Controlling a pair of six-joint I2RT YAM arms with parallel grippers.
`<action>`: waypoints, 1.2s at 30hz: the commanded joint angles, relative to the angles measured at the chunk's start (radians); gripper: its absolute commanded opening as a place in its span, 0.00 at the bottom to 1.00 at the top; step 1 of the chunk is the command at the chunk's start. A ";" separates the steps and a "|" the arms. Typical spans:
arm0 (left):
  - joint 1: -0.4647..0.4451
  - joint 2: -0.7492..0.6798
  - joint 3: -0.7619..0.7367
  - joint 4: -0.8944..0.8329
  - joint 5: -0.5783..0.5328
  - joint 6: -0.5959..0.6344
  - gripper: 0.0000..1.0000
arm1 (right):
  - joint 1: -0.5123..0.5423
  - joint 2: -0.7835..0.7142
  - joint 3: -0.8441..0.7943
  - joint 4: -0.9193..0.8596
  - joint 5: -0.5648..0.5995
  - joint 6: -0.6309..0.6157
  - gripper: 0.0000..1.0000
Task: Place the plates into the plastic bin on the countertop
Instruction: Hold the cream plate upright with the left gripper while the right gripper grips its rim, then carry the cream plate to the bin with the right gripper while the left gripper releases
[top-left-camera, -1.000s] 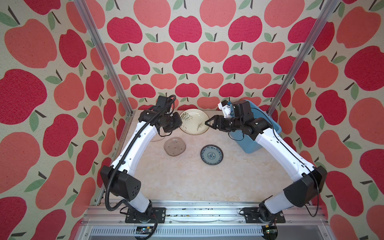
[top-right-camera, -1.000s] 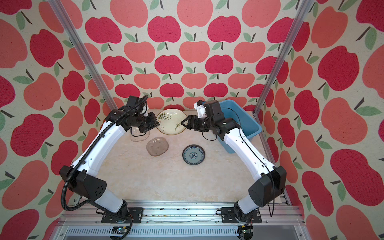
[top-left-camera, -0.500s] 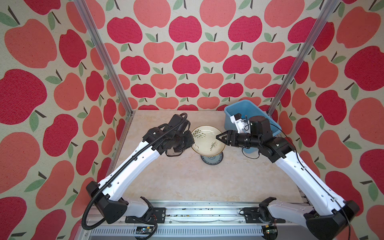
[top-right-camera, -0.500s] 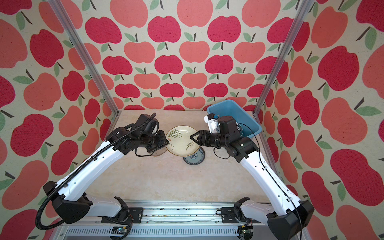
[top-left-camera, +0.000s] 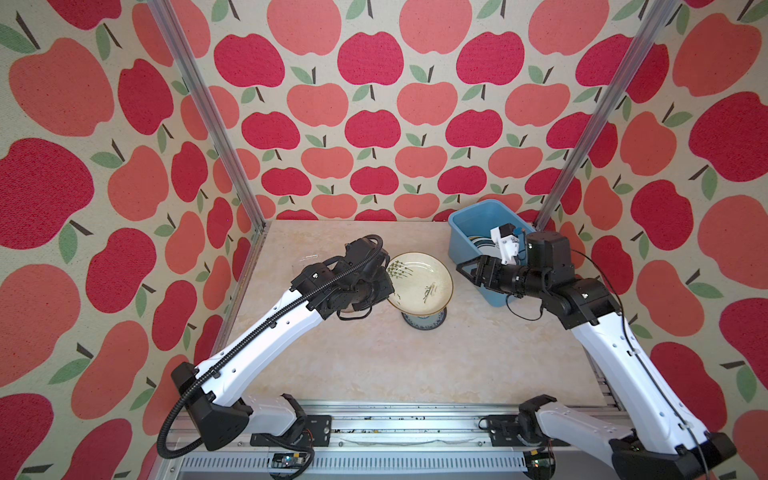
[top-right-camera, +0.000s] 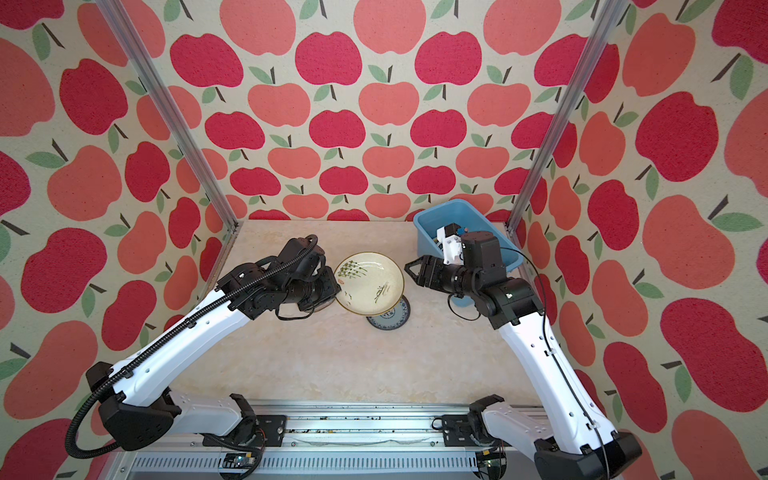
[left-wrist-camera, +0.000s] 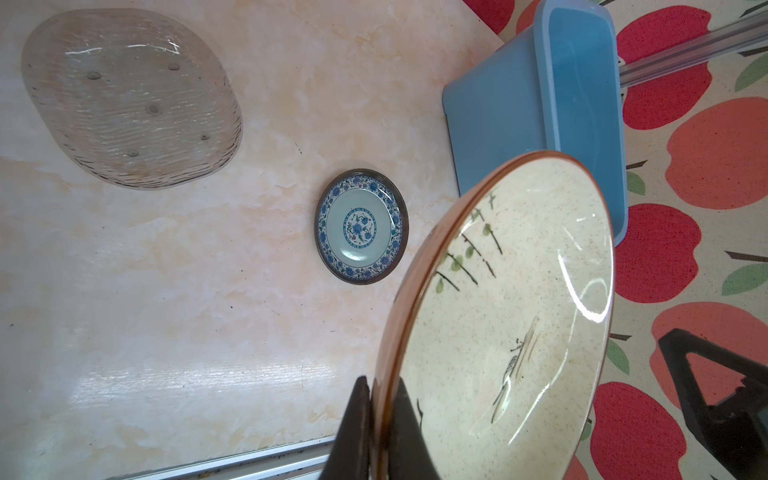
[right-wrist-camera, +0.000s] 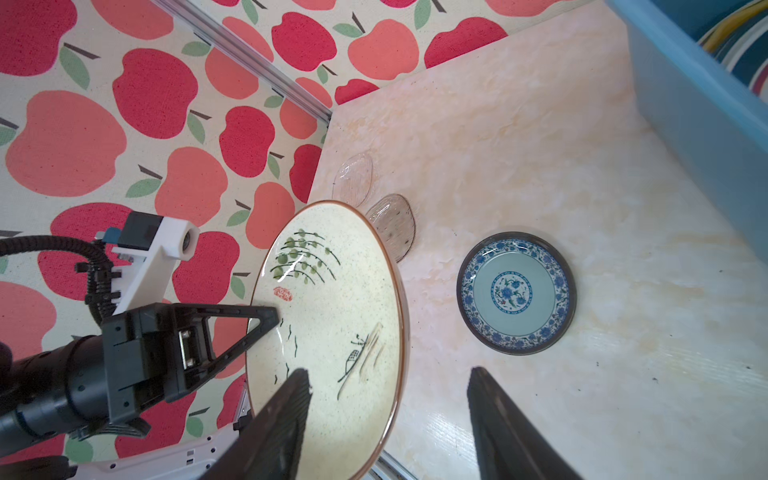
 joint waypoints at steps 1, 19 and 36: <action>-0.003 -0.027 0.038 0.095 0.006 -0.028 0.00 | -0.029 0.003 -0.003 -0.034 -0.054 -0.029 0.64; -0.019 0.044 0.081 0.143 0.029 -0.018 0.00 | -0.021 0.010 -0.199 0.227 -0.290 0.130 0.42; -0.029 0.089 0.101 0.196 0.057 -0.009 0.00 | -0.008 0.039 -0.228 0.261 -0.271 0.159 0.32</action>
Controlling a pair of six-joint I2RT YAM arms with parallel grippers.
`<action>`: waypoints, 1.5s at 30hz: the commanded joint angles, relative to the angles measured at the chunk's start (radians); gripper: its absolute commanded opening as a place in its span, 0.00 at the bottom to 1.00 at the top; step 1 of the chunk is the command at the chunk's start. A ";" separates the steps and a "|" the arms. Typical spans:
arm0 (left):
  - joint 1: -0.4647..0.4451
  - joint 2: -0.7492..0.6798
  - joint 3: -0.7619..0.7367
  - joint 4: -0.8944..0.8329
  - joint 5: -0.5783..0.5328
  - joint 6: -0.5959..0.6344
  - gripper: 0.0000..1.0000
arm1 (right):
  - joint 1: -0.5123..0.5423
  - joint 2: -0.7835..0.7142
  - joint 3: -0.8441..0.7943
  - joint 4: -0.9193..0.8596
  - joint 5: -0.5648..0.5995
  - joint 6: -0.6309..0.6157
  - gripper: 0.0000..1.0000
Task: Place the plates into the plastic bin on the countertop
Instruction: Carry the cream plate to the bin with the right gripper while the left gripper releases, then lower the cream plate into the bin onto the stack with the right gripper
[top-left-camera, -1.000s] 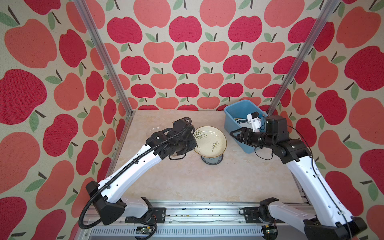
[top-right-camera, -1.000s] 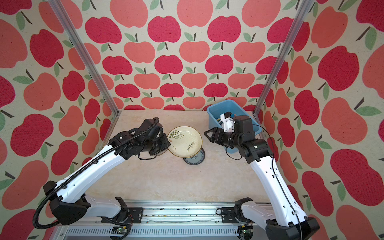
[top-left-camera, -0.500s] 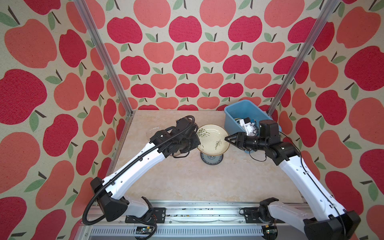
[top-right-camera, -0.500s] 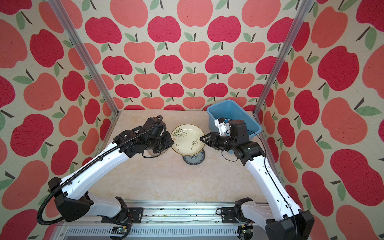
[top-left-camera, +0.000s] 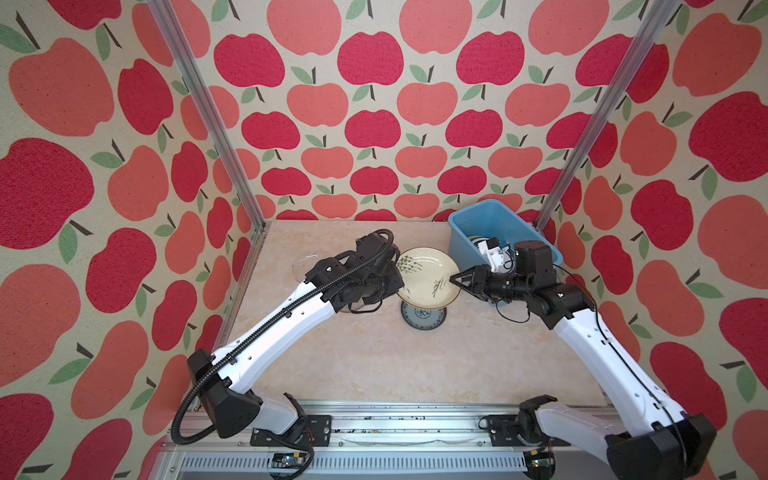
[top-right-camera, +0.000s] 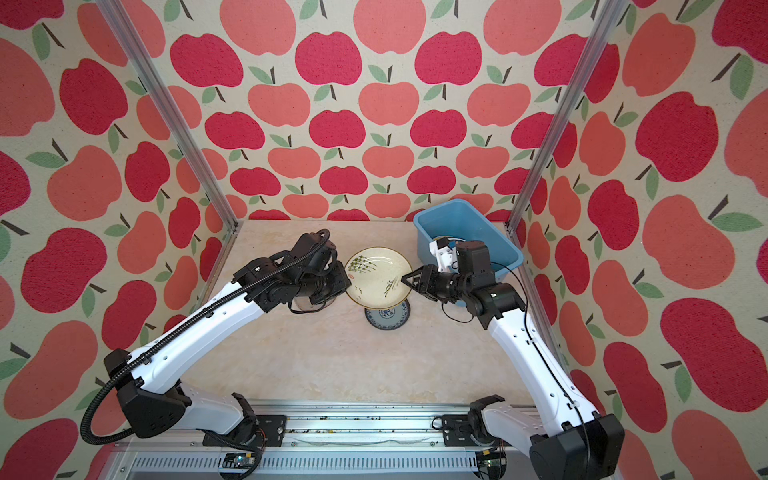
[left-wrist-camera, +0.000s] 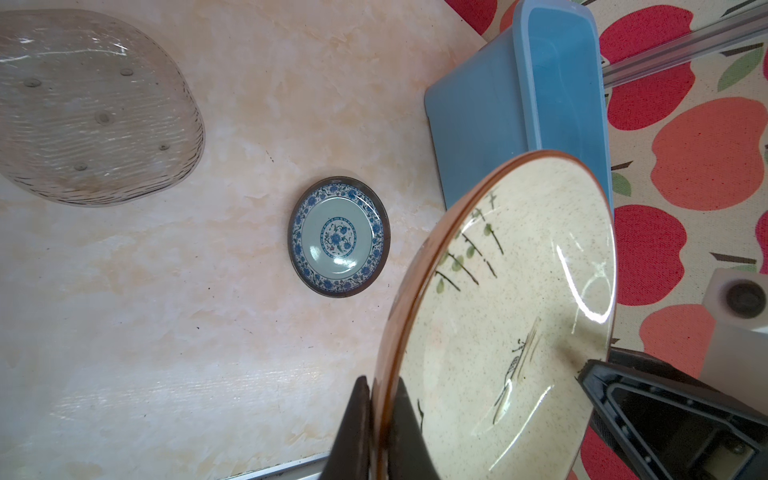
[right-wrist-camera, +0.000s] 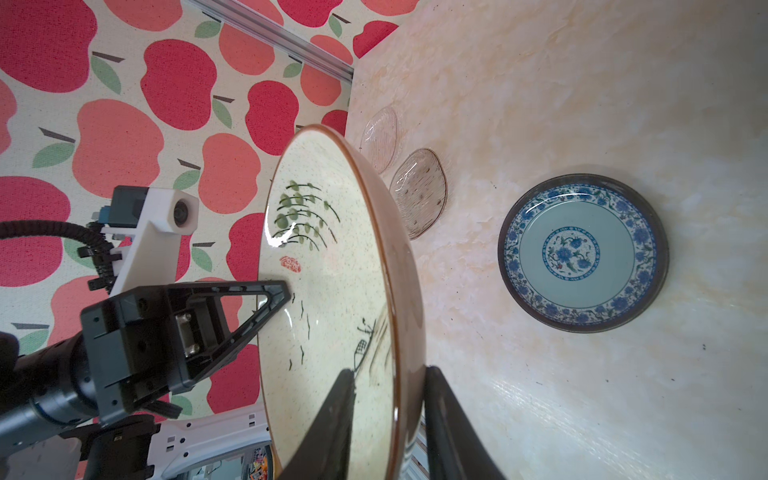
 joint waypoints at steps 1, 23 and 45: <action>-0.018 0.008 0.058 0.132 0.046 -0.009 0.00 | 0.017 0.007 -0.020 0.055 -0.038 0.023 0.31; -0.027 -0.005 0.032 0.202 0.036 0.029 0.31 | -0.068 -0.014 0.005 0.068 -0.017 0.127 0.00; 0.040 -0.185 -0.180 0.392 0.007 0.293 0.86 | -0.387 0.161 0.100 0.238 0.188 0.474 0.00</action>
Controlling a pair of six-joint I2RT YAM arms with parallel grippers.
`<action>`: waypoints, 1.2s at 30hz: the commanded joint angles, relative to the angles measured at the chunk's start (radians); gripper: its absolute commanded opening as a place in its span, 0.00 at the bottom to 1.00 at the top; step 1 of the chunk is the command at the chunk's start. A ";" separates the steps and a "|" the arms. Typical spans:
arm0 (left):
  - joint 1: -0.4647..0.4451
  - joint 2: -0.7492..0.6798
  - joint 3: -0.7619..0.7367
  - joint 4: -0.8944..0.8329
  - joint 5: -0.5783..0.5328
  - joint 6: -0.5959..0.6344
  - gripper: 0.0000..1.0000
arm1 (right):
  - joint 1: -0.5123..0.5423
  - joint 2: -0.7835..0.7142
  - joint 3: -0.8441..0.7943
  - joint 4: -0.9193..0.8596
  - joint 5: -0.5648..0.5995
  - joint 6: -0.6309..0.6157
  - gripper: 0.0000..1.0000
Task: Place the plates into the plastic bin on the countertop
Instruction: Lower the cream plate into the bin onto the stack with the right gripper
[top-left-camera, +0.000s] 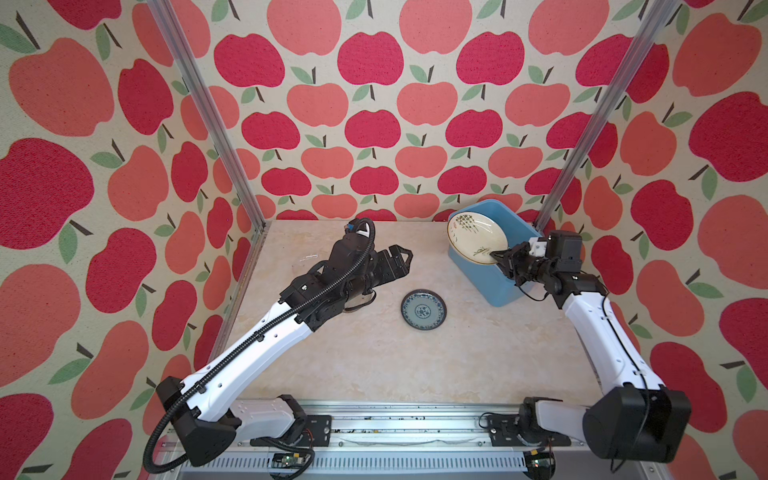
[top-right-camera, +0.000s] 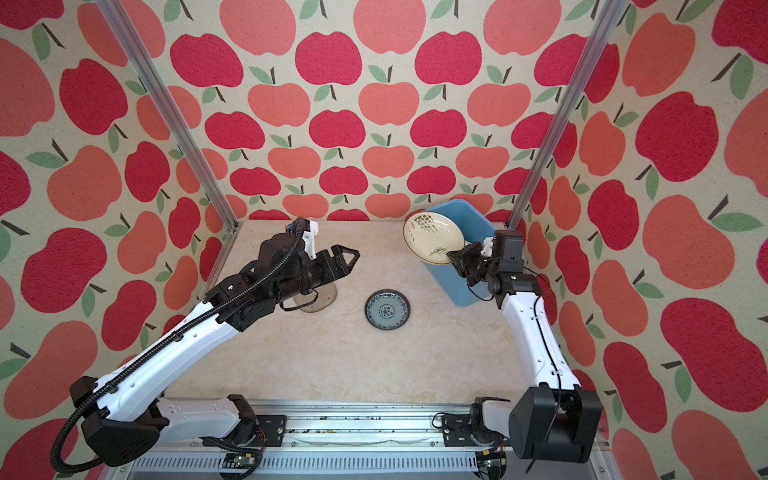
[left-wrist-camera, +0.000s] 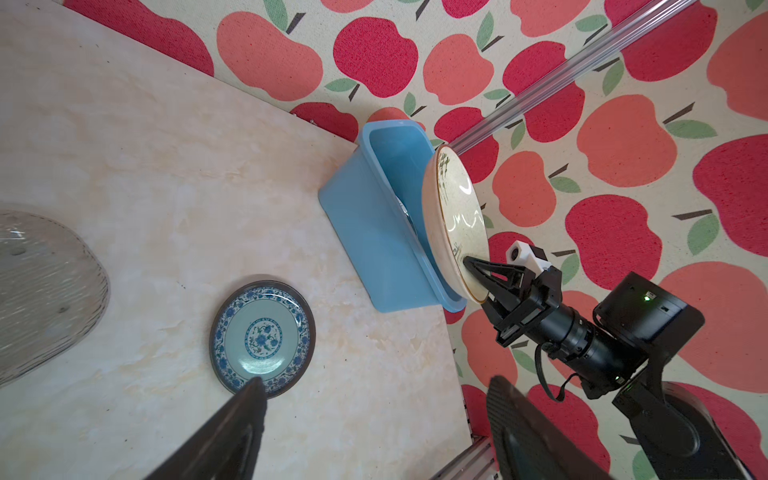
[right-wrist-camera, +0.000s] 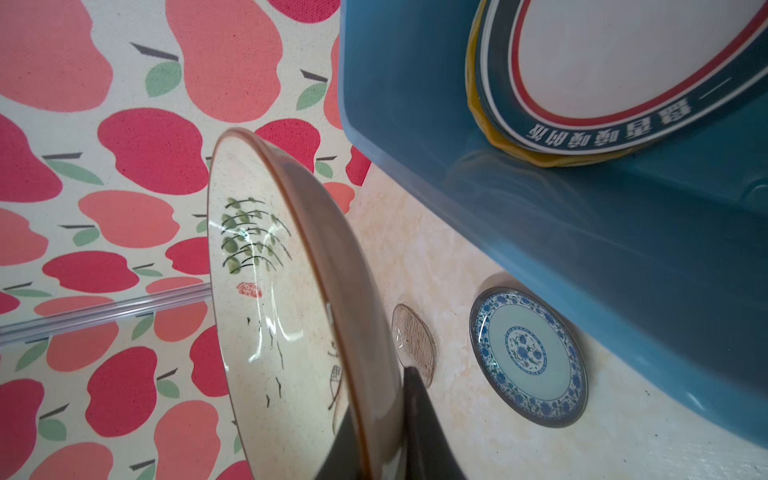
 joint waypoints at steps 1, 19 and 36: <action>0.019 -0.004 -0.016 0.006 0.034 0.096 0.87 | -0.028 0.024 0.094 0.092 0.075 0.054 0.00; 0.115 -0.047 -0.175 0.097 0.131 0.100 0.87 | -0.074 0.254 0.368 -0.228 0.405 -0.006 0.00; 0.089 0.076 -0.099 0.091 0.223 0.102 0.87 | -0.073 0.480 0.507 -0.354 0.461 -0.024 0.00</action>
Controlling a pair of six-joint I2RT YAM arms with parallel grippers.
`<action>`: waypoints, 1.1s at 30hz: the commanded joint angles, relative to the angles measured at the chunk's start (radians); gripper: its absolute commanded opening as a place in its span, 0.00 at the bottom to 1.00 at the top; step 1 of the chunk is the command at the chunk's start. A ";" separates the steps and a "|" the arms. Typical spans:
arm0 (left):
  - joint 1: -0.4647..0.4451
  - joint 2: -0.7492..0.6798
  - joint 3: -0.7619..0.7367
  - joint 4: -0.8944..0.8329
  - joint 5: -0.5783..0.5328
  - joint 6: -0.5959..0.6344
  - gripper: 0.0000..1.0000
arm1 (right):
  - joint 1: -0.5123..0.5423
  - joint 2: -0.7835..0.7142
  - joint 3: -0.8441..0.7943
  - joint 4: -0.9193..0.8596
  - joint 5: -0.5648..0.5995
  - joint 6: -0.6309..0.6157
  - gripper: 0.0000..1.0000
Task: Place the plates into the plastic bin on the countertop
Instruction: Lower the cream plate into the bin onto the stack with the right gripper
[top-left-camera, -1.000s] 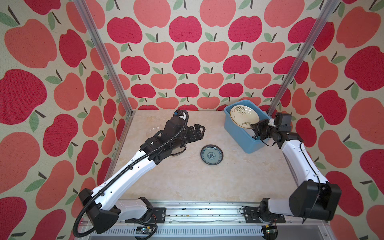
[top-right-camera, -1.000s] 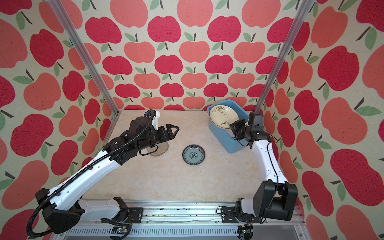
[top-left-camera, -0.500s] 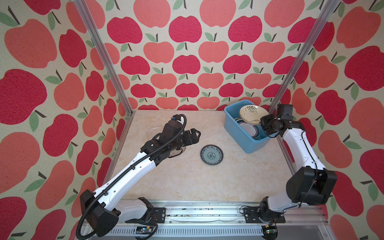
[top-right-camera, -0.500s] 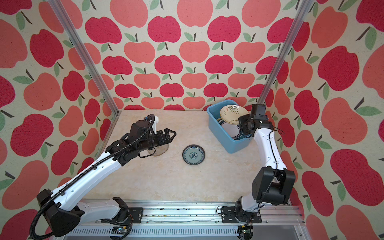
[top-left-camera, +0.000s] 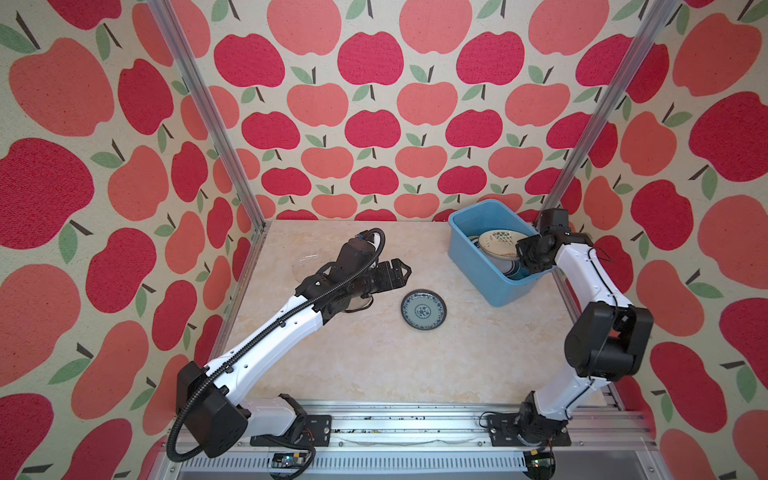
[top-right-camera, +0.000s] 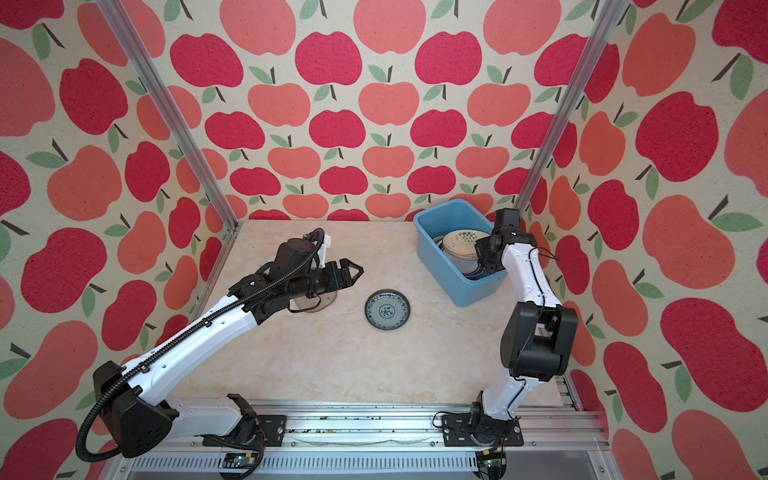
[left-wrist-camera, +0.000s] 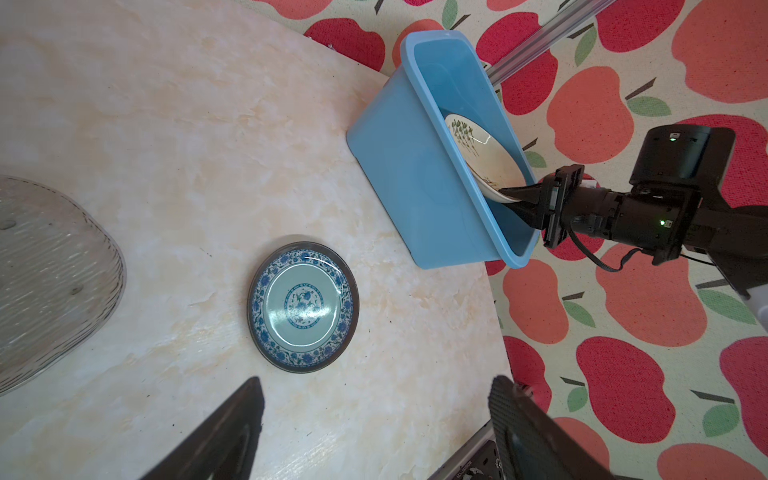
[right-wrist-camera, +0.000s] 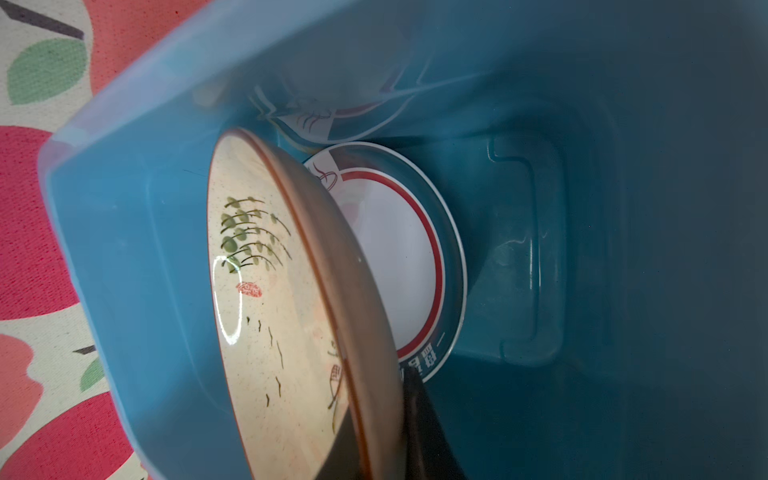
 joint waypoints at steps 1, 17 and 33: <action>-0.010 0.010 0.044 0.015 0.021 0.001 0.87 | -0.001 0.024 0.096 -0.001 0.004 -0.034 0.00; -0.009 0.011 0.047 -0.022 0.011 0.008 0.87 | -0.001 0.115 0.153 -0.057 0.023 -0.107 0.03; 0.017 0.024 0.052 -0.039 0.022 0.008 0.87 | 0.000 0.167 0.163 -0.080 0.020 -0.123 0.23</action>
